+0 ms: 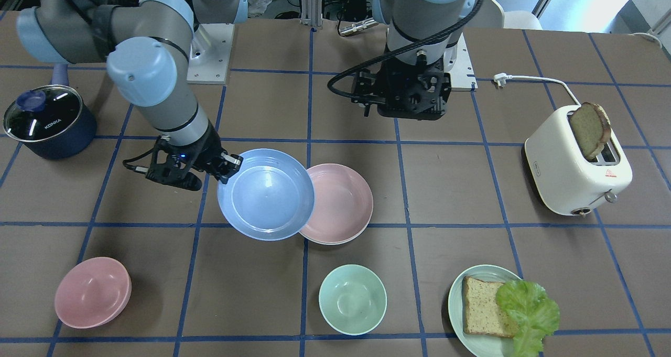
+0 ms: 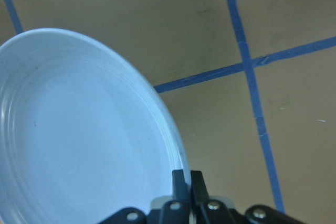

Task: Stack three plates with pink and blue
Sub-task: 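Lift the blue plate with the right gripper toward the pink plate while the left withdraws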

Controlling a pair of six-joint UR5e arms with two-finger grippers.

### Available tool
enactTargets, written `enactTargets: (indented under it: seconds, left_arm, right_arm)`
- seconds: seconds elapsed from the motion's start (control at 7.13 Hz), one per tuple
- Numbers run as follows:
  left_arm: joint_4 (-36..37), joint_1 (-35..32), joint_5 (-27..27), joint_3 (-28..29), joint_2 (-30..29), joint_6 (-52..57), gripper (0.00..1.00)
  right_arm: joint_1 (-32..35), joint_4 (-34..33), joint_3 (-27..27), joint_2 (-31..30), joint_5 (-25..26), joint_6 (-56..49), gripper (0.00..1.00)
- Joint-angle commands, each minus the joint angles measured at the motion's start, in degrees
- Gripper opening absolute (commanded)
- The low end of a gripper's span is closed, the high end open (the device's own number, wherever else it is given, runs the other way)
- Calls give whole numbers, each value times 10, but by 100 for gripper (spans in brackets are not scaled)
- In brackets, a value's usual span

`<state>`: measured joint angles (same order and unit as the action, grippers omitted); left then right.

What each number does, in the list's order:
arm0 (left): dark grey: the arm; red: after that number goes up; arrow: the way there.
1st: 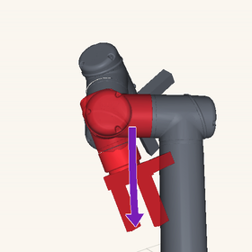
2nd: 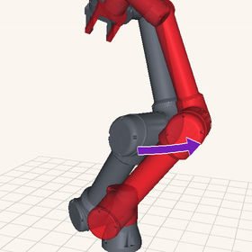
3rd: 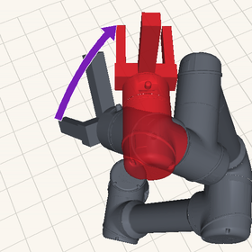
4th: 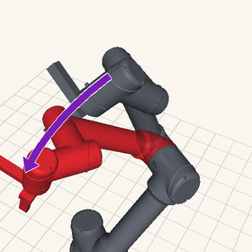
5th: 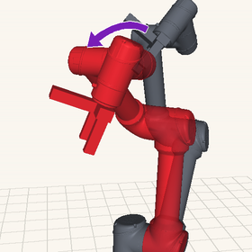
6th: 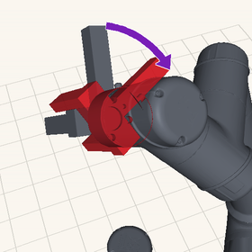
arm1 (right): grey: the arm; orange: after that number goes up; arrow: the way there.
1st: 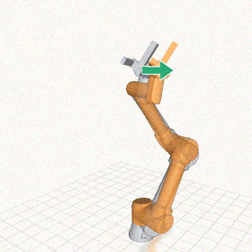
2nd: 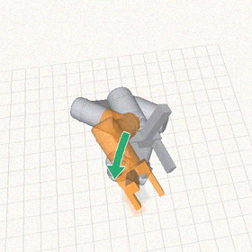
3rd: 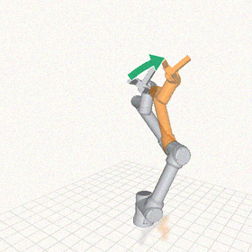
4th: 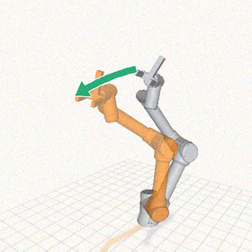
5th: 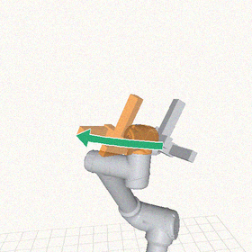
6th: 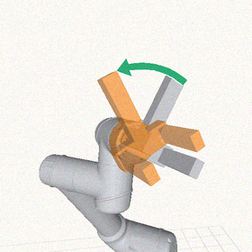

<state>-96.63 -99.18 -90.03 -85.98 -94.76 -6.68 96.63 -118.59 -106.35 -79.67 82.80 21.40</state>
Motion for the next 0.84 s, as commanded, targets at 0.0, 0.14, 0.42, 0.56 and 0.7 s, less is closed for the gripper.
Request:
enactTargets:
  seconds: [0.0,0.14,0.42,0.56,0.7]
  left_arm:
    - [-13,40,3,-3,23,10,100]
    - [-12,43,4,-2,29,15,100]
    - [-8,53,1,-3,32,12,100]
    - [-3,57,5,-3,31,12,100]
    - [6,58,5,-3,31,8,100]
  right_arm:
    - [56,-138,-31,30,-30,45,0]
    - [79,-151,-31,40,-30,83,0]
    - [89,-171,-32,57,-45,97,0]
    - [90,-173,-32,59,-46,96,0]
    - [90,-195,-33,72,-45,96,0]
